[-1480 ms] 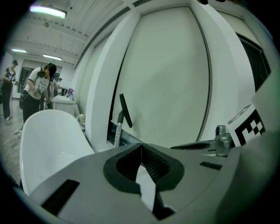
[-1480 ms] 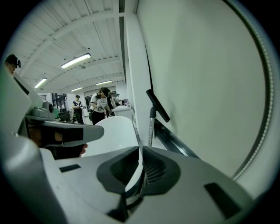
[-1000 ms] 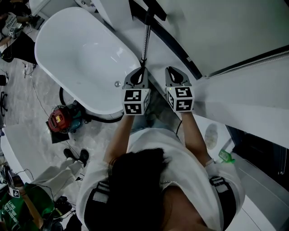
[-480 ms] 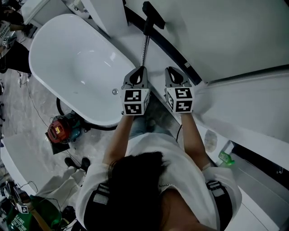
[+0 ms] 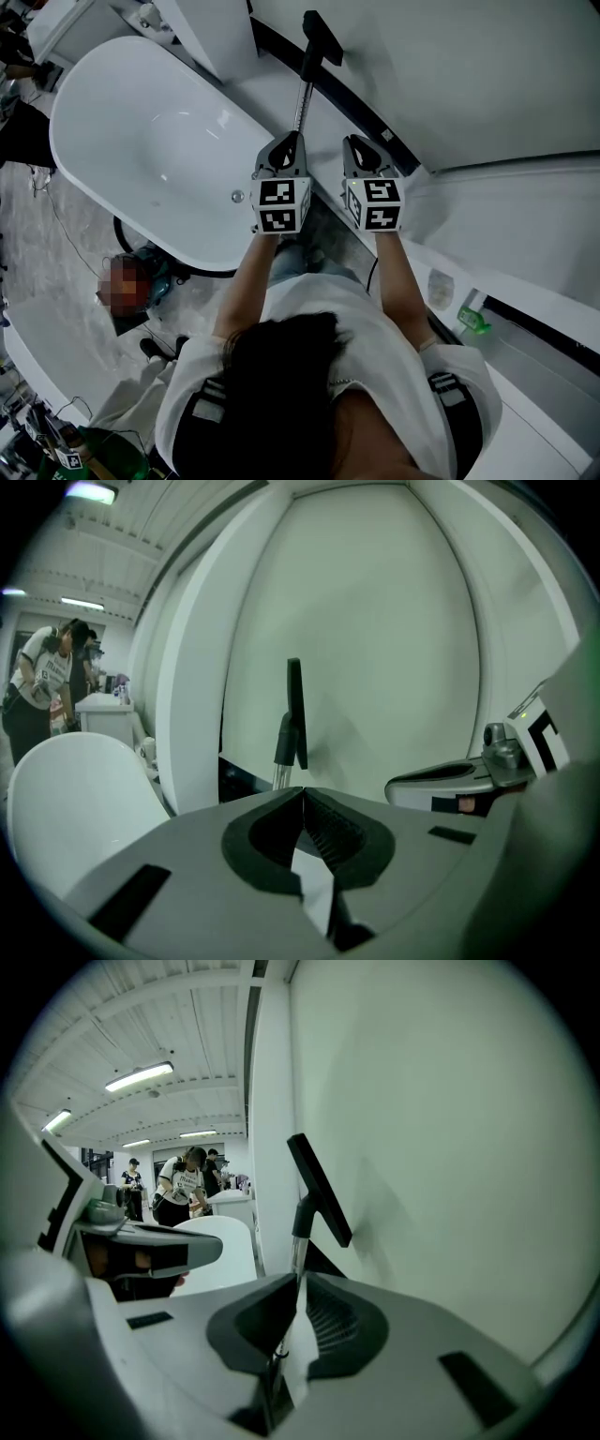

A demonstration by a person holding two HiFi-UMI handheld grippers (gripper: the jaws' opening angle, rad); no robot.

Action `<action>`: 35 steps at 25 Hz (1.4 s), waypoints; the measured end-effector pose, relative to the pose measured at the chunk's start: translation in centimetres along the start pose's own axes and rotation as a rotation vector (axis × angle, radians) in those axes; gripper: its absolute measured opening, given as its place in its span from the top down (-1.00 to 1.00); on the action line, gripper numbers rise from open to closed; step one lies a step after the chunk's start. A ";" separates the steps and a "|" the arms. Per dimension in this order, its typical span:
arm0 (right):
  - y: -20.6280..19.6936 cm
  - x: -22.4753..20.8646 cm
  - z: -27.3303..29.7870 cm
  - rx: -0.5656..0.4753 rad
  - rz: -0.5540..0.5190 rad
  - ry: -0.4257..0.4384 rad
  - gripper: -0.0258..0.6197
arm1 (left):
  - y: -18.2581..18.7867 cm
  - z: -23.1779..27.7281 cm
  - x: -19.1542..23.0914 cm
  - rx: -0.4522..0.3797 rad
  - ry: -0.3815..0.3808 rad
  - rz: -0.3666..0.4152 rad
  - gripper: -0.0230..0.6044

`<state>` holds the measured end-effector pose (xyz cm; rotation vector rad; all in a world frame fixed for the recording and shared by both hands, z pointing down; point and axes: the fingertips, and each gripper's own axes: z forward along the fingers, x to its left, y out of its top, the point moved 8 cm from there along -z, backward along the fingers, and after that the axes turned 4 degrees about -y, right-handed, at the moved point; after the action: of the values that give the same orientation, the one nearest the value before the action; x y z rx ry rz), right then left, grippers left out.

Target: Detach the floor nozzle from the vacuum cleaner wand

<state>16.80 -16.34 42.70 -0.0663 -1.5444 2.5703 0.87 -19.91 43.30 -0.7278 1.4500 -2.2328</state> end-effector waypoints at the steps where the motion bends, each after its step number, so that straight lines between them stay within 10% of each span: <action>1: 0.2 0.1 0.3 -0.003 -0.002 -0.006 0.86 | 0.0 0.1 0.3 0.000 -0.005 -0.002 0.91; 6: 1.4 0.4 1.9 -0.002 -0.012 0.012 0.52 | 0.0 0.6 2.0 0.008 -0.028 -0.004 0.91; 25: 8.5 -3.2 7.6 -0.061 -0.284 -0.030 0.25 | 1.9 2.3 6.2 0.009 -0.043 -0.008 0.91; 35: 11.2 -5.4 12.5 -0.055 -0.407 0.107 0.13 | 2.5 4.0 7.3 0.024 0.051 -0.031 0.91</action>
<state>19.64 -33.22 38.58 0.0938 -1.4191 2.1733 -2.42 -27.88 43.93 -0.6948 1.4419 -2.3043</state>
